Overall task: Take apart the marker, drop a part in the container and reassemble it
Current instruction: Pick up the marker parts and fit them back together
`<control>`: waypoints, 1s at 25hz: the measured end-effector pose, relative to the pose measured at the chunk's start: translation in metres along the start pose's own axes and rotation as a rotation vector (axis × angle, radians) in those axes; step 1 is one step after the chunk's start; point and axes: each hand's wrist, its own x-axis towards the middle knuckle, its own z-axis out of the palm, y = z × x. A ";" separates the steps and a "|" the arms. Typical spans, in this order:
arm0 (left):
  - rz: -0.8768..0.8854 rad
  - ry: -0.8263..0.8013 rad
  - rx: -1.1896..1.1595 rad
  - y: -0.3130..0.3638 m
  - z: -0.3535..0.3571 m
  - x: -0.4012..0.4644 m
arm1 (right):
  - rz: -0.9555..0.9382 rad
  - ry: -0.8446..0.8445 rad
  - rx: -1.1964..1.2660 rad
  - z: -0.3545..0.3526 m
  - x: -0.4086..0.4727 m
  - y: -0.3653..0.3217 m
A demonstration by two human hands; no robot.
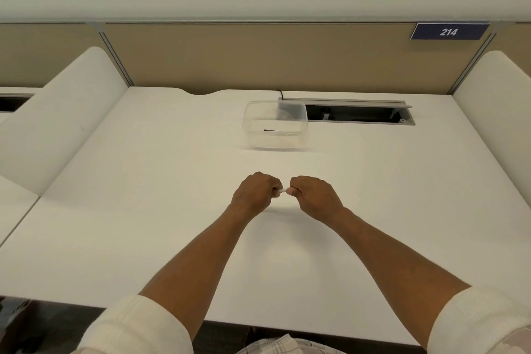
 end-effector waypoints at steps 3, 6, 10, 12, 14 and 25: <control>-0.015 0.031 0.012 -0.002 0.003 0.000 | 0.125 -0.011 0.212 0.002 0.005 -0.005; -0.039 0.046 0.015 -0.003 0.001 0.002 | 0.232 -0.033 0.389 0.003 0.011 -0.009; -0.047 0.044 0.042 -0.002 0.002 0.004 | 0.362 -0.137 0.482 0.001 0.014 -0.011; -0.029 0.059 0.076 -0.001 0.004 0.004 | 0.473 -0.203 0.575 0.000 0.014 -0.011; -0.001 0.078 0.117 0.000 0.007 0.003 | 0.605 -0.289 0.746 0.000 0.015 -0.010; 0.047 0.064 0.160 -0.004 0.003 0.001 | 0.318 -0.141 0.496 -0.007 0.013 -0.003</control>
